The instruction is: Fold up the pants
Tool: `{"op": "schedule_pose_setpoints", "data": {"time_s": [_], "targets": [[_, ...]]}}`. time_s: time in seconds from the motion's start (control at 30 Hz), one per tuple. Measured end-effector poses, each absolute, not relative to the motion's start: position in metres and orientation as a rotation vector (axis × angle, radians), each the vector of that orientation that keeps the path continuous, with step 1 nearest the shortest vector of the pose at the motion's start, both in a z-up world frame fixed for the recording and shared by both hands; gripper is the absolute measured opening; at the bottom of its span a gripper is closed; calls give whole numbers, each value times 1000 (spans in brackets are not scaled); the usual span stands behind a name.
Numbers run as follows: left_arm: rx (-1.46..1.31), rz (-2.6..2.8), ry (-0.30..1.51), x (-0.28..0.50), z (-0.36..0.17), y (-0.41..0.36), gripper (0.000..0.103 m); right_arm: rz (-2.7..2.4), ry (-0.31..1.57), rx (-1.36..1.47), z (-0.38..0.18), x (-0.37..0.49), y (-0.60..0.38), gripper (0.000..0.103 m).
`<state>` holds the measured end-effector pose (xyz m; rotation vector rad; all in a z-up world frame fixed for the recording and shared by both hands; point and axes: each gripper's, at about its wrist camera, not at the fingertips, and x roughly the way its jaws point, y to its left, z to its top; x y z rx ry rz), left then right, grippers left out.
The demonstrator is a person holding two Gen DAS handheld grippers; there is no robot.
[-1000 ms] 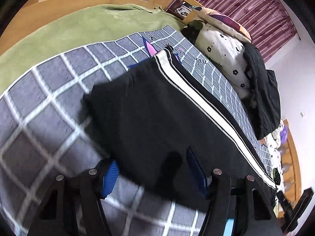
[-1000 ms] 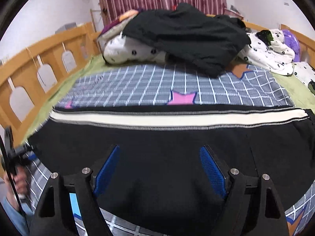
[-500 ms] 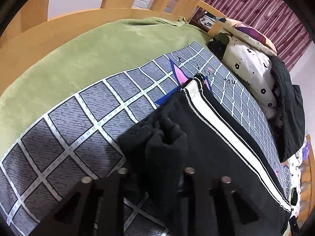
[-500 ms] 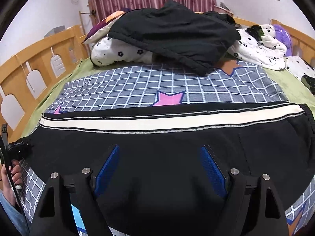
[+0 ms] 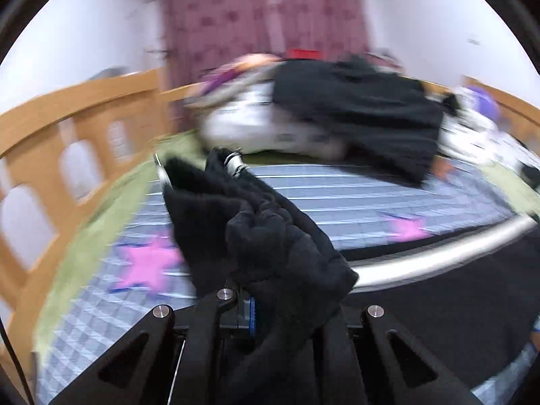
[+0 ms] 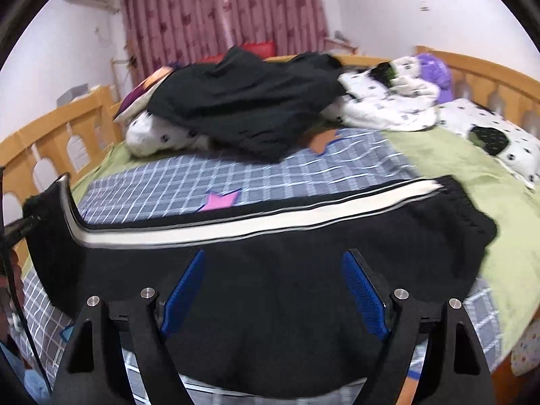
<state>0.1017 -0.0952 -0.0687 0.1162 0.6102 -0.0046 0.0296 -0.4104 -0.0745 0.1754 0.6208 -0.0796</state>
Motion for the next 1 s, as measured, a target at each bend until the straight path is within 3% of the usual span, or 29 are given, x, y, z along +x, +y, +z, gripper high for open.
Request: {"op": "schedule_pose_setpoints", "data": {"time_s": [0.2, 0.3, 0.4, 0.47, 0.53, 0.63, 0.8, 0.9, 1.0], "targets": [[203, -294, 735, 70, -145, -248, 10, -194, 528, 245, -60, -2, -472, 82], [267, -334, 793, 45, -178, -293, 10, -221, 530, 326, -65, -8, -497, 82], [379, -262, 726, 28, -191, -308, 11, -196, 574, 396, -76, -4, -511, 82], [329, -320, 756, 27, -183, -298, 20, -178, 587, 406, -79, -2, -513, 82], [234, -447, 820, 27, -171, -276, 44, -140, 594, 389, -80, 2, -505, 82], [119, -501, 841, 18, -156, -237, 63, -88, 611, 322, -80, 10, -484, 82], [-31, -428, 827, 11, -145, -155, 68, 33, 692, 228, -92, 26, -437, 82], [-57, -332, 839, 10, -146, -108, 68, 107, 760, 242, -109, 41, -412, 68], [-50, -227, 847, 7, -152, -69, 68, 148, 853, 252, -131, 59, -390, 63]]}}
